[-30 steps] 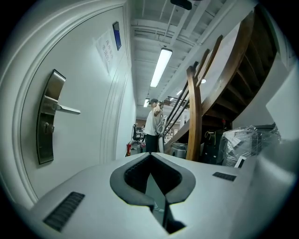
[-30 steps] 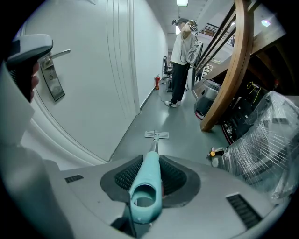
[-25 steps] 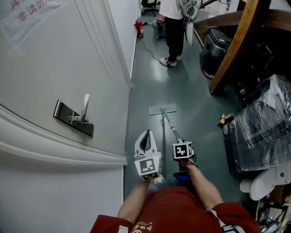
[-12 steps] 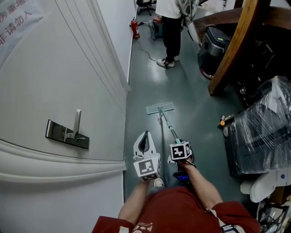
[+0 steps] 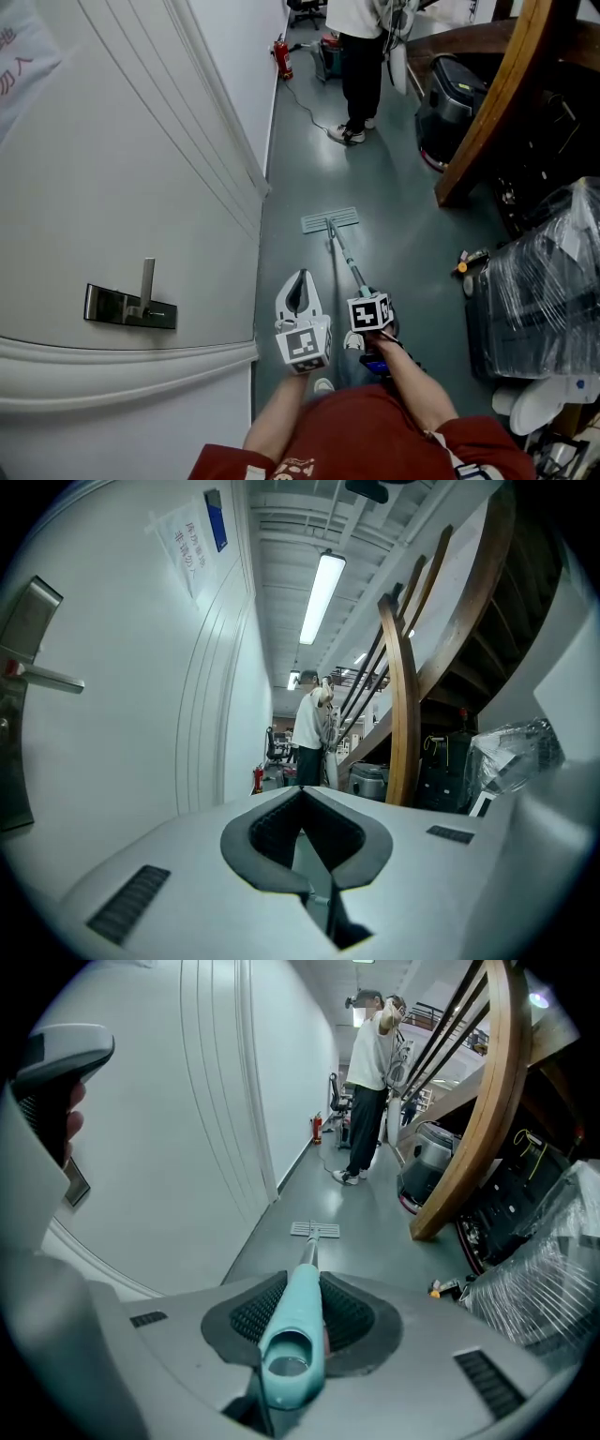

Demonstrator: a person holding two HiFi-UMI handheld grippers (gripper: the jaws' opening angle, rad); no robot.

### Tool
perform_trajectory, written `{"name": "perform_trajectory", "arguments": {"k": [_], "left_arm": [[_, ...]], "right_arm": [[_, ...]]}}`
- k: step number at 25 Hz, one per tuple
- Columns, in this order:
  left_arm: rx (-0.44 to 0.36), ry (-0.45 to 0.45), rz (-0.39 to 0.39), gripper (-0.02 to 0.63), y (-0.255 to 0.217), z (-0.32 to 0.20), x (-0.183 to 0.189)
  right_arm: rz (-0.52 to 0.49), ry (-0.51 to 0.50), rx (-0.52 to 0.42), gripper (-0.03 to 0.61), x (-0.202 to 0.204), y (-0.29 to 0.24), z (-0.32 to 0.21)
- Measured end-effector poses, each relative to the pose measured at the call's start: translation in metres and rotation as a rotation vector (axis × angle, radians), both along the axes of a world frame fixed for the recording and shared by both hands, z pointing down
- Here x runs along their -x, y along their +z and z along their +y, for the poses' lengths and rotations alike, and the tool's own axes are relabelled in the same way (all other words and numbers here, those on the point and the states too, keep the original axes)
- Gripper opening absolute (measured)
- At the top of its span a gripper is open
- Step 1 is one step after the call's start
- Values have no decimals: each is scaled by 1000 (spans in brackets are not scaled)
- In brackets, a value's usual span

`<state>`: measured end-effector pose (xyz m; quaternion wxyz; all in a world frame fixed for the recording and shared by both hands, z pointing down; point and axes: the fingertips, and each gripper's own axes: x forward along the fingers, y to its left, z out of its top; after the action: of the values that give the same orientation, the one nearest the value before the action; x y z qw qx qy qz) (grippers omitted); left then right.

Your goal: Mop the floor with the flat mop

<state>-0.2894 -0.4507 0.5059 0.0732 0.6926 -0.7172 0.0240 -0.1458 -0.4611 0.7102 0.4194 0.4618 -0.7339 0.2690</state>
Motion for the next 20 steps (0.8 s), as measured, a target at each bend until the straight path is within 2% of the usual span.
{"name": "perform_trajectory", "arguments": {"k": [13, 20], "left_arm": [[7, -40, -33, 15, -12, -91, -19], [-11, -60, -23, 15, -10, -117, -3]], "right_arm": [[-14, -41, 5, 118, -14, -2, -99], [-3, -59, -6, 118, -2, -1, -134]]}}
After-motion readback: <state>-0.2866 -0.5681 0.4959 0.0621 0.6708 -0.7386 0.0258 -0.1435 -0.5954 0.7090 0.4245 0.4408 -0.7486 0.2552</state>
